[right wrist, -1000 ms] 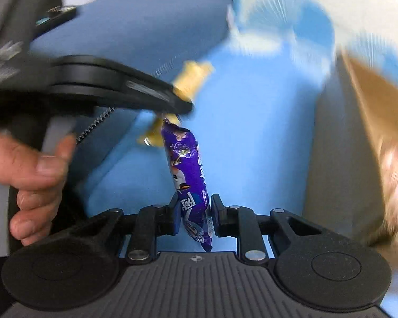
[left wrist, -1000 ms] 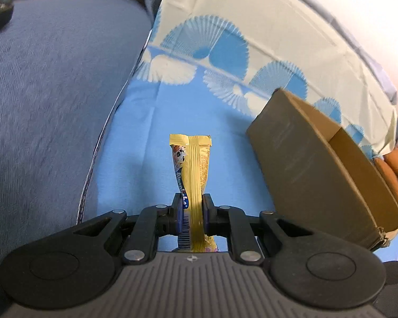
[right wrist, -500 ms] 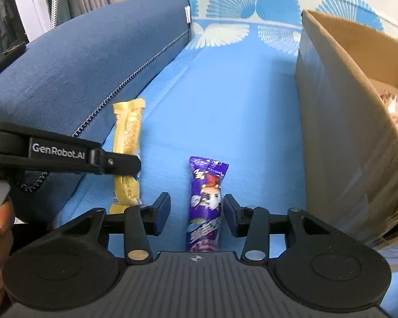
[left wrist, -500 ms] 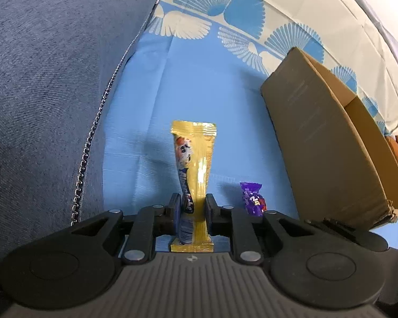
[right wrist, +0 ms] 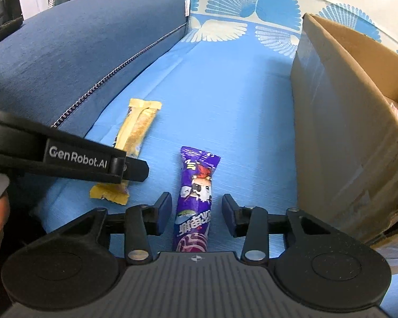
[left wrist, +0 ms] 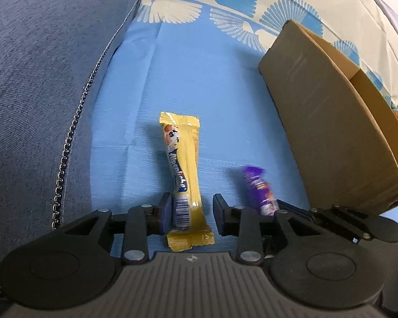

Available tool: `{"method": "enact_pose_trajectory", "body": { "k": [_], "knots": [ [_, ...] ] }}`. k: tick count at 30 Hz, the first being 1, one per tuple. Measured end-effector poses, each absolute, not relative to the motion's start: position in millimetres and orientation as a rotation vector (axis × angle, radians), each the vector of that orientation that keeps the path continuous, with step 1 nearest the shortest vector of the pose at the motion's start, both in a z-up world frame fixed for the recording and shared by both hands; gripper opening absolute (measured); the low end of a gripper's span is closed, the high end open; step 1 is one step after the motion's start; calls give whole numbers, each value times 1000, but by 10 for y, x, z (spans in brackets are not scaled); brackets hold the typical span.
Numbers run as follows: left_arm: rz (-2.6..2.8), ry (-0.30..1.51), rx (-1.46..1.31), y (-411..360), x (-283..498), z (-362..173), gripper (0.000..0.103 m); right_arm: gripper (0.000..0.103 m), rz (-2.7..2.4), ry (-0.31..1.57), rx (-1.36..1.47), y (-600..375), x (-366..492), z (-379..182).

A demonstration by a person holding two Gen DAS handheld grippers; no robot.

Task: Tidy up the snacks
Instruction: 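Lower the right gripper onto the purple candy bar and close it, then carry the yellow bar and purple bar over the box and release both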

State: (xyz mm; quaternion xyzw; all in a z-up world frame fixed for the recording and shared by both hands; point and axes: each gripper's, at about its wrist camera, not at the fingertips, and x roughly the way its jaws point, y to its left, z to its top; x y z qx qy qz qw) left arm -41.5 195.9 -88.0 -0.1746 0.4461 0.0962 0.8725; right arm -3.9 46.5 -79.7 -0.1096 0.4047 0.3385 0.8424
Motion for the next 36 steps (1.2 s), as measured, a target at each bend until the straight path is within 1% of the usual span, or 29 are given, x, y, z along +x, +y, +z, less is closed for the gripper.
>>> {"method": "enact_pose_trajectory", "body": {
  "k": [1,2,3,5,8,9,10,19,25,32,34,36],
  "knots": [
    [201,933,-363,1952,-400,-879,36,33,712,854,-230,463,-26,-798],
    [202,933,-361,1951,-402,-879,36,26,710,852,-229,462,-20,-794],
    [203,933,-360,1936,-397,-874,36,23,708,849,-229,457,-23,-788],
    [205,934,-354,1921,-397,-871,36,20,709,849,-224,439,-49,-777],
    [207,937,-345,1900,-389,-866,35,20,708,837,-222,432,-72,-753],
    [209,937,-340,1892,-386,-867,33,19,709,831,-221,420,-85,-742],
    [210,938,-336,1879,-379,-868,26,19,709,825,-220,412,-93,-729],
    [206,873,-325,1855,-430,-815,26,18,714,781,-184,312,-140,-537],
    [196,783,-353,1915,-531,-734,26,17,761,668,-185,177,-217,-78],
    [190,718,-351,1908,-586,-662,26,17,811,510,-148,-144,-160,741],
    [193,712,-351,1909,-594,-649,26,17,823,457,-182,-215,-154,847],
    [200,713,-351,1906,-589,-650,26,17,835,408,-208,-291,-156,828]
  ]
}}
